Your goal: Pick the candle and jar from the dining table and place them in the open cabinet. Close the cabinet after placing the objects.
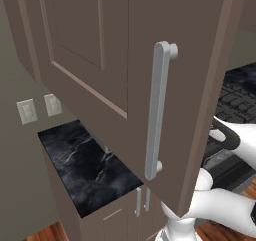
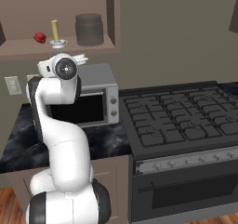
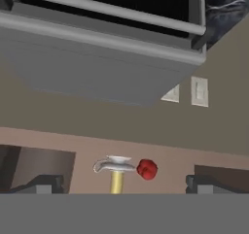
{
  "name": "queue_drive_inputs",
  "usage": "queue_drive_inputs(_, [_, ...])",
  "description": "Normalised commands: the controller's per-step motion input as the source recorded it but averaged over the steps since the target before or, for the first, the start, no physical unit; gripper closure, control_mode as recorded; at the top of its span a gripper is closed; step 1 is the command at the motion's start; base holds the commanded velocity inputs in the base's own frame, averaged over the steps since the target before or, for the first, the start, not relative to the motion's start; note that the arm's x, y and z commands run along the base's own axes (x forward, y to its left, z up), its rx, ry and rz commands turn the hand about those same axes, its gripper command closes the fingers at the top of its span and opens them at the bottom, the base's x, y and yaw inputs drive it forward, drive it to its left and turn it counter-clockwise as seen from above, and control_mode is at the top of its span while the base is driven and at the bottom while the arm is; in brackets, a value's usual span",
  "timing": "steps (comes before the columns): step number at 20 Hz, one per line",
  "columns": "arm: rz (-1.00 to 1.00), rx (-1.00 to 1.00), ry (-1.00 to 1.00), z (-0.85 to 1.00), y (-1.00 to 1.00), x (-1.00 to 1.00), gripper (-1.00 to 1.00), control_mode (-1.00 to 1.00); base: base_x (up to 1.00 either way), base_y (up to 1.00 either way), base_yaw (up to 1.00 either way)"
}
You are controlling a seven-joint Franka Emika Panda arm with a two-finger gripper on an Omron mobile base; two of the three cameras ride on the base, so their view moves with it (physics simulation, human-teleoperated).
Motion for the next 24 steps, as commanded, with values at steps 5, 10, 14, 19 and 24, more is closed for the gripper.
queue_drive_inputs(5, [0.01,0.0,0.0,-0.43,-0.09,-0.24,-1.0,-1.0,0.0,0.0,0.0])
queue_drive_inputs(10, [0.0,0.0,0.0,-0.43,0.0,-0.37,-1.0,-1.0,0.0,0.0,0.0])
queue_drive_inputs(14, [0.0,0.0,0.0,-0.43,0.0,-0.23,-1.0,-1.0,0.0,0.0,0.0])
queue_drive_inputs(19, [0.0,0.0,0.0,-0.37,-0.01,-0.27,-1.0,-1.0,0.0,0.0,0.0])
queue_drive_inputs(24, [0.05,0.0,0.0,-0.07,-0.18,-0.55,-1.0,-1.0,0.0,0.0,0.0])
